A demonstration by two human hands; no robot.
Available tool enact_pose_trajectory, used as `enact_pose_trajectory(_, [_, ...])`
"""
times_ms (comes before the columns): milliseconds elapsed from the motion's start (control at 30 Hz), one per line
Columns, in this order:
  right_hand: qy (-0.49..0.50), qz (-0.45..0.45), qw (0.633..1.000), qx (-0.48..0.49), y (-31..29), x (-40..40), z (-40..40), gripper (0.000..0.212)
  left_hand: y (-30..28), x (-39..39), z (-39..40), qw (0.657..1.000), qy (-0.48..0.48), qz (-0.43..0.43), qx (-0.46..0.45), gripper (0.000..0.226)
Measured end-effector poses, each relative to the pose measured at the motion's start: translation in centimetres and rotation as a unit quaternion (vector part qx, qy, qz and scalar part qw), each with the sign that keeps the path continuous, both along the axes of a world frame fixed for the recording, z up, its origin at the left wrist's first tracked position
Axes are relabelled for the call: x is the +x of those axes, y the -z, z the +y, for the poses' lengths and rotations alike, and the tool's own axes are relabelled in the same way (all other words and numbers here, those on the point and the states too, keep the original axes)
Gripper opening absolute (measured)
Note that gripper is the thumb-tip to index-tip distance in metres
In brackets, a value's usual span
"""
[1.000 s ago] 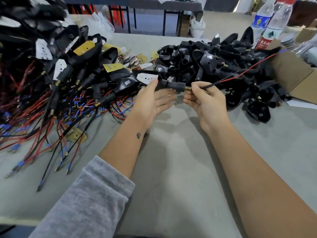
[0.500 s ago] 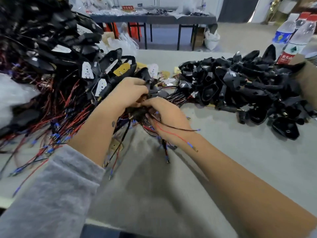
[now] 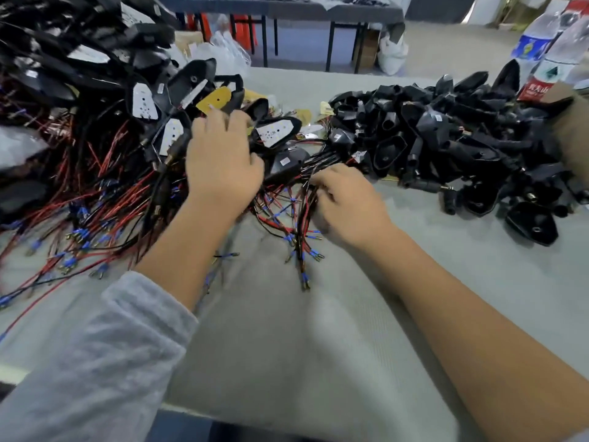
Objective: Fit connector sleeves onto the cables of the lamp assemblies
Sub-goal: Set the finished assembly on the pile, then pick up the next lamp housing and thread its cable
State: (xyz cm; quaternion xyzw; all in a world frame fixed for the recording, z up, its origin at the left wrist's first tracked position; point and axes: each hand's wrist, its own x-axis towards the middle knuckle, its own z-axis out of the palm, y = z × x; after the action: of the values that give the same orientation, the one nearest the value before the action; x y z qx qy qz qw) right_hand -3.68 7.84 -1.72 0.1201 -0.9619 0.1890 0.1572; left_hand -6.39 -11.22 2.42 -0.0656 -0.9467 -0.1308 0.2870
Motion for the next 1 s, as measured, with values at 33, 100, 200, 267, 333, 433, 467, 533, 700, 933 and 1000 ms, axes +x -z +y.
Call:
enact_pose_trajectory(33, [0.024, -0.032, 0.999, 0.013, 0.2, -0.3, 0.8, 0.038, 0.2, 0.4, 1.2, 0.999, 0.032, 0.024, 0.0, 0.036])
enact_pose_trajectory(100, [0.049, -0.102, 0.993, 0.039, 0.7, -0.5, 1.8, 0.047, 0.6, 1.0, 4.0, 0.993, 0.111, 0.033, 0.029, 0.024])
enact_pose_trajectory(200, [0.047, -0.1, 0.991, 0.073, 1.3, 0.0, 2.5, 0.045, 1.6, 1.2, 8.3, 0.969, 0.193, -0.087, 0.13, 0.02])
enact_pose_trajectory(267, [0.04, -0.057, 0.996, 0.058, 1.0, 0.4, 3.1, 0.038, 2.6, 0.9, 10.5, 0.948, 0.209, -0.169, 0.169, 0.019])
enact_pose_trajectory(333, [0.04, -0.018, 0.998, 0.04, 0.7, 0.9, 3.9, 0.029, 3.6, 0.9, 11.9, 0.936, 0.196, -0.188, 0.226, 0.017])
enact_pose_trajectory(433, [0.068, 0.01, 0.997, 0.035, 0.8, 1.7, 5.5, 0.024, 4.4, 1.0, 12.9, 0.931, 0.168, -0.182, 0.268, 0.022])
enact_pose_trajectory(467, [0.082, 0.012, 0.996, 0.02, 1.0, 2.1, 5.9, 0.025, 4.6, 1.1, 13.0, 0.932, 0.166, -0.177, 0.268, 0.023])
enact_pose_trajectory(533, [0.113, -0.006, 0.991, -0.072, 1.2, 2.7, 6.7, 0.017, 4.9, 1.2, 12.9, 0.929, 0.17, -0.18, 0.274, 0.023])
enact_pose_trajectory(700, [0.111, -0.046, 0.909, -0.399, 0.5, 3.5, 7.4, 0.019, 5.2, 1.4, 12.4, 0.921, 0.189, -0.211, 0.267, 0.022])
enact_pose_trajectory(933, [0.025, -0.101, 0.792, -0.601, -0.8, 4.0, 6.7, 0.031, 4.9, 1.5, 12.1, 0.939, 0.208, -0.199, 0.189, 0.025])
enact_pose_trajectory(1000, [0.009, -0.143, 0.802, -0.58, -0.8, 4.1, 6.6, 0.036, 4.7, 1.8, 12.2, 0.926, 0.213, -0.207, 0.233, 0.033])
